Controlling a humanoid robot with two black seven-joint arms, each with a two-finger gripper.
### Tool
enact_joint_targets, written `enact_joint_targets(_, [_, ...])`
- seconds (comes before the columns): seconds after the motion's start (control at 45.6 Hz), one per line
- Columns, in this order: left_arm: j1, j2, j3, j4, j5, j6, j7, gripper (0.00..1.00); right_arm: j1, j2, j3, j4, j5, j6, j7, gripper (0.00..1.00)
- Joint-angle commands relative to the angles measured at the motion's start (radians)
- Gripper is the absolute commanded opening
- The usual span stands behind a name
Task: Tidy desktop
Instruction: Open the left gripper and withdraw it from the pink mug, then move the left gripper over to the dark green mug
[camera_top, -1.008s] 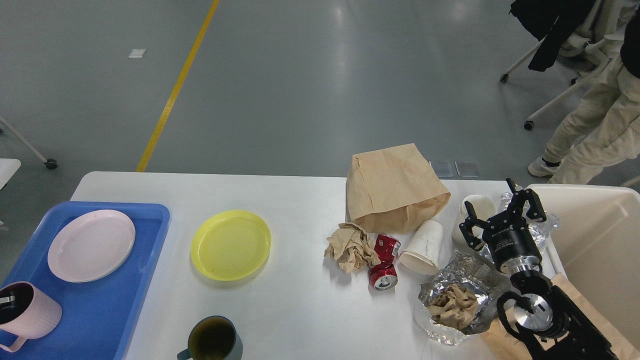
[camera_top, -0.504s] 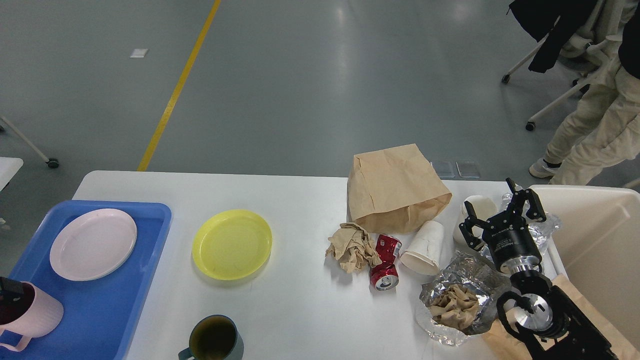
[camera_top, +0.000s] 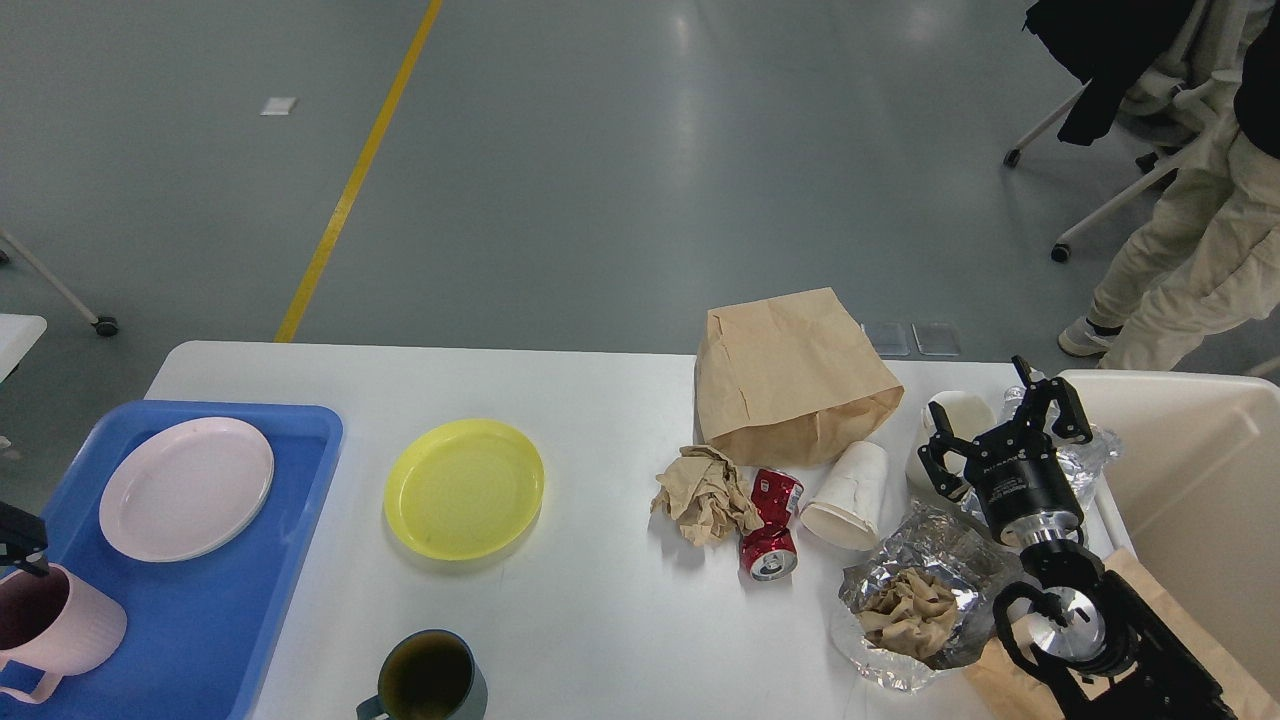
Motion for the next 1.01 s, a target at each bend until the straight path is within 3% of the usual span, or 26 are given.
enact_joint_targets(0.0, [-0.282,-0.021,0.202,-0.233,-0.025,0.0,0.001,0.96,0.0,0.0,0.0,0.0,0.0,0.0,0.0,1.0])
enact_joint_targets(0.132, [-0.48,-0.116,0.314,-0.398,-0.112,-0.001,0.025,0.96,0.0,0.0,0.0,0.0,0.0,0.0,0.0,1.0])
enact_joint_targets(0.241, [-0.606,-0.269,0.368,-0.513,-0.169,-0.024,0.061,0.96,0.0,0.0,0.0,0.0,0.0,0.0,0.0,1.0])
enact_joint_targets(0.614, [-1.098,-0.768,0.412,-0.917,-0.48,-0.064,0.065,0.96,0.0,0.0,0.0,0.0,0.0,0.0,0.0,1.0])
enact_joint_targets(0.811, [-1.247,-0.814,0.313,-0.998,-0.522,-0.067,0.07,0.96,0.0,0.0,0.0,-0.002,0.0,0.0,0.0,1.0])
enact_joint_targets(0.986, [-1.313,-0.787,0.262,-1.023,-0.56,-0.069,0.11,0.96,0.0,0.0,0.0,-0.002,0.0,0.0,0.0,1.0])
